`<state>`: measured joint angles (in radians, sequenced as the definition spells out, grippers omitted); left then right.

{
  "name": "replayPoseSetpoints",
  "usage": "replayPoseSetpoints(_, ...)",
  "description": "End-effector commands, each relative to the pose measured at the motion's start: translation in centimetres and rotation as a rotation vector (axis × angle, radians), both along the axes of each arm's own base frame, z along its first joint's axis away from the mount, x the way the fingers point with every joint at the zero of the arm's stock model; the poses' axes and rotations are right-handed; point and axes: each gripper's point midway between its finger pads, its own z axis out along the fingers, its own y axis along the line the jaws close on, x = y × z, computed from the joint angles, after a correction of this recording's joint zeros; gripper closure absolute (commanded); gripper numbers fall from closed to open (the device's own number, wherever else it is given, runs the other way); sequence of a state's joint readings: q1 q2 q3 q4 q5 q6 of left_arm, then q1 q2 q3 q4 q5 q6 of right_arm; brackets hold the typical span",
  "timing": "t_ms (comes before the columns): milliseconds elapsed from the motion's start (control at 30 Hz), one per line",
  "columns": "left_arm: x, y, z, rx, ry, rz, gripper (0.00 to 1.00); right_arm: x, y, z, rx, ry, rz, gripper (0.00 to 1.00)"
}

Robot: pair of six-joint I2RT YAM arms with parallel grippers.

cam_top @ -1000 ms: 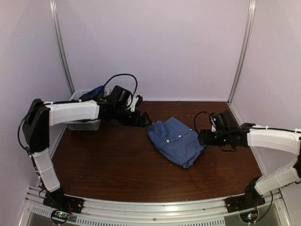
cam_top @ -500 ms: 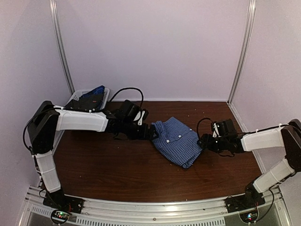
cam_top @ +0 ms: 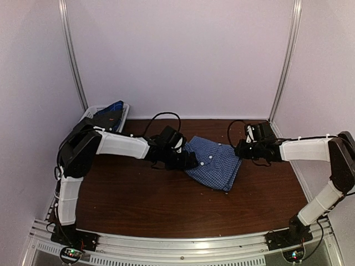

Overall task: Fold and stack the long sleeve shirts
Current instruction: Pick up the crumpled shirt from the center of the board, then flatten out the crumpled shirt at the center of the board.

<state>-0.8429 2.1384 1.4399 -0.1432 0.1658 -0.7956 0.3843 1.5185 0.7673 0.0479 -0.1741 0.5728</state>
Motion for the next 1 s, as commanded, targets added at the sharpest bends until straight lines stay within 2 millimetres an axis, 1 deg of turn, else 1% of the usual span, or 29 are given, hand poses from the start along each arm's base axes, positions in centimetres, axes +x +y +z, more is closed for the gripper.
replayPoseSetpoints(0, 2.4, -4.2, 2.1, -0.108, -0.035, 0.017, 0.06, 3.2, -0.6, 4.8, -0.113, -0.111, 0.006, 1.0)
replayPoseSetpoints(67, 3.8, -5.3, 2.9, -0.116, -0.061, 0.034, 0.06, 4.0, 0.0, 7.0, -0.123, -0.152, 0.038, 1.0)
replayPoseSetpoints(100, 4.5, -5.5, 3.0, -0.101, -0.07, 0.042, 0.06, 4.2, 0.5, 7.9, -0.121, -0.169, 0.057, 1.0)
replayPoseSetpoints(167, 5.6, -5.9, 3.5, -0.091, -0.086, 0.056, 0.06, 4.2, 2.0, 9.3, -0.114, -0.199, 0.107, 1.0)
replayPoseSetpoints(233, 6.2, -5.4, 4.3, -0.084, -0.103, 0.081, 0.06, 3.4, 4.1, 10.0, -0.119, -0.21, 0.168, 1.0)
replayPoseSetpoints(300, 6.6, -3.6, 4.8, -0.068, -0.111, 0.131, 0.06, 2.0, 6.4, 10.1, -0.129, -0.218, 0.231, 1.0)
replayPoseSetpoints(367, 6.5, -1.3, 5.0, -0.075, -0.112, 0.175, 0.05, -0.1, 9.1, 10.2, -0.139, -0.234, 0.307, 1.0)
replayPoseSetpoints(467, 5.4, 2.9, 4.9, -0.099, -0.093, 0.233, 0.05, -4.3, 13.4, 9.3, -0.15, -0.251, 0.438, 1.0)
replayPoseSetpoints(500, 5.0, 4.3, 5.2, -0.109, -0.092, 0.248, 0.05, -6.2, 15.0, 8.8, -0.147, -0.251, 0.49, 1.0)
replayPoseSetpoints(567, 3.7, 7.4, 5.2, -0.095, -0.088, 0.274, 0.04, -9.9, 17.5, 7.2, -0.157, -0.243, 0.575, 1.0)
replayPoseSetpoints(600, 3.0, 9.2, 4.6, -0.071, -0.083, 0.289, 0.04, -12.5, 19.2, 6.3, -0.165, -0.244, 0.634, 1.0)
replayPoseSetpoints(633, 2.8, 10.7, 4.9, -0.062, -0.094, 0.297, 0.03, -14.1, 20.0, 5.3, -0.177, -0.238, 0.668, 1.0)
replayPoseSetpoints(700, 2.2, 12.7, 5.7, -0.049, -0.116, 0.3, 0.03, -17.1, 20.9, 2.9, -0.203, -0.204, 0.723, 1.0)
replayPoseSetpoints(767, 1.5, 13.9, 6.8, -0.028, -0.142, 0.283, 0.03, -18.4, 20.7, 0.5, -0.244, -0.159, 0.721, 1.0)
replayPoseSetpoints(800, 1.2, 14.1, 7.2, -0.01, -0.154, 0.263, 0.03, -18.7, 20.3, 0.0, -0.25, -0.138, 0.706, 1.0)
replayPoseSetpoints(833, 0.9, 14.2, 7.3, 0.004, -0.157, 0.236, 0.03, -18.7, 19.9, 0.0, -0.24, -0.13, 0.684, 0.99)
replayPoseSetpoints(867, 0.6, 14.1, 7.5, 0.011, -0.162, 0.207, 0.03, -18.8, 19.7, 0.5, -0.225, -0.134, 0.671, 0.9)
replayPoseSetpoints(900, 0.5, 13.8, 7.8, 0.011, -0.168, 0.179, 0.03, -18.6, 19.4, 1.3, -0.214, -0.148, 0.655, 0.79)
replayPoseSetpoints(967, -0.1, 13.1, 8.1, 0.003, -0.165, 0.12, 0.04, -18.2, 19.0, 3.2, -0.197, -0.181, 0.627, 0.58)
